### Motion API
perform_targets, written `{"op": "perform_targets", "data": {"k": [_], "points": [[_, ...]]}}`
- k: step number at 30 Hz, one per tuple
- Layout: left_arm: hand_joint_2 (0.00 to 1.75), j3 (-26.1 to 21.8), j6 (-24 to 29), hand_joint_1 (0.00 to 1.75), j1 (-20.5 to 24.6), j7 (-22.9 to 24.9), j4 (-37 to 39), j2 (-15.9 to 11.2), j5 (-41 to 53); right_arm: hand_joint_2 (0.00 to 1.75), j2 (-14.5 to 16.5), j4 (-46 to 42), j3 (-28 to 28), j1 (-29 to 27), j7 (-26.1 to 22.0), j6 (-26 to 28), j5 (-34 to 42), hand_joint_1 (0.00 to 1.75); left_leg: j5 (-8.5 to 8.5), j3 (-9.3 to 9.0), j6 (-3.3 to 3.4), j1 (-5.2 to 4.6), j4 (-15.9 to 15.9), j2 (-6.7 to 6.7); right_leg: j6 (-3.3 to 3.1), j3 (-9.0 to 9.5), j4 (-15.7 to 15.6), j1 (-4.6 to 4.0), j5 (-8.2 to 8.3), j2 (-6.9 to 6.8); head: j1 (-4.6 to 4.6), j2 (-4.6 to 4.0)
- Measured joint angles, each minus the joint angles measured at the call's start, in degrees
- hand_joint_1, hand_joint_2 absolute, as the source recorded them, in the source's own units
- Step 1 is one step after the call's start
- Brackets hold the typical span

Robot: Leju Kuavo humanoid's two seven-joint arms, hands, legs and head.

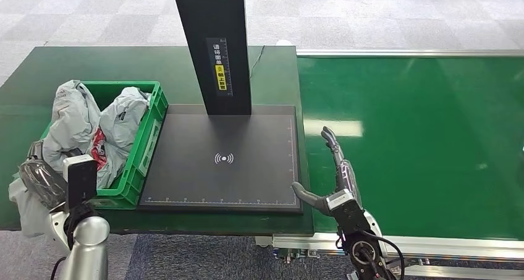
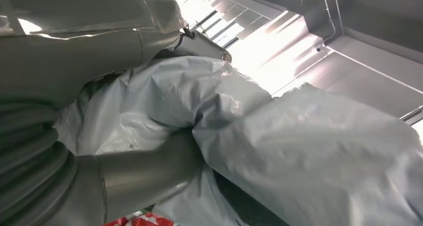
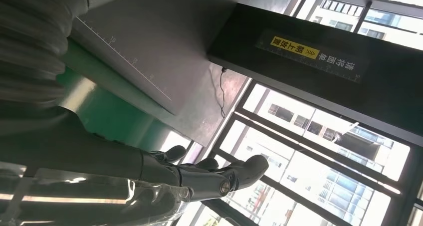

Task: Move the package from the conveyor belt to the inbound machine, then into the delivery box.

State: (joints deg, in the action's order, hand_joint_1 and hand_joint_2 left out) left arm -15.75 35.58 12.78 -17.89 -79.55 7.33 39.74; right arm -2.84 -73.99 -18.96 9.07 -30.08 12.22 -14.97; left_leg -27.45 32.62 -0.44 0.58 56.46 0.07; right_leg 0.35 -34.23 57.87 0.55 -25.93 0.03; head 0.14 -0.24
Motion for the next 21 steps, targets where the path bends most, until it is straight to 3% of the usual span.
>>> {"op": "perform_targets", "data": {"k": [1,2,11,20,21], "points": [[1.75,0.2,-0.1,0.05,0.0,0.5,0.4,0.0,0.7,1.75,0.0,0.0,0.0,0.0,0.0,-0.1,0.0,0.00,0.00,-0.01,0.00,0.00,0.0,0.00,0.00,0.00,0.0,0.00,0.00,0.00,-0.01,0.00],[1.75,0.5,-0.4,0.00,0.1,1.2,0.9,0.0,1.8,1.75,0.0,0.0,0.0,0.1,0.0,-0.2,0.0,0.00,0.00,-0.01,0.00,0.00,0.0,0.00,0.00,0.00,0.0,0.00,0.00,0.00,-0.01,0.00],[1.75,8.4,-4.6,0.00,1.9,10.6,8.9,-1.5,15.0,1.75,0.1,1.2,-0.1,1.8,0.0,-1.2,-0.2,0.00,0.00,-0.01,0.00,0.00,0.0,-0.01,0.00,0.00,0.0,0.00,0.01,0.00,0.00,0.00],[1.75,11.9,-1.9,0.00,3.3,12.4,14.3,-2.5,16.9,1.75,0.3,3.0,-0.3,3.0,0.0,-1.3,-0.3,0.00,0.00,0.00,0.00,0.00,0.0,-0.01,0.00,0.00,0.0,-0.01,0.01,0.01,0.00,0.00],[1.31,11.8,-1.1,0.00,3.2,11.7,14.3,-2.4,16.5,1.75,0.3,3.0,-0.3,3.0,0.0,-1.3,-0.3,0.00,0.00,0.00,0.00,0.00,0.0,-0.01,0.00,0.00,0.0,-0.01,0.01,0.01,0.00,0.00]]}}
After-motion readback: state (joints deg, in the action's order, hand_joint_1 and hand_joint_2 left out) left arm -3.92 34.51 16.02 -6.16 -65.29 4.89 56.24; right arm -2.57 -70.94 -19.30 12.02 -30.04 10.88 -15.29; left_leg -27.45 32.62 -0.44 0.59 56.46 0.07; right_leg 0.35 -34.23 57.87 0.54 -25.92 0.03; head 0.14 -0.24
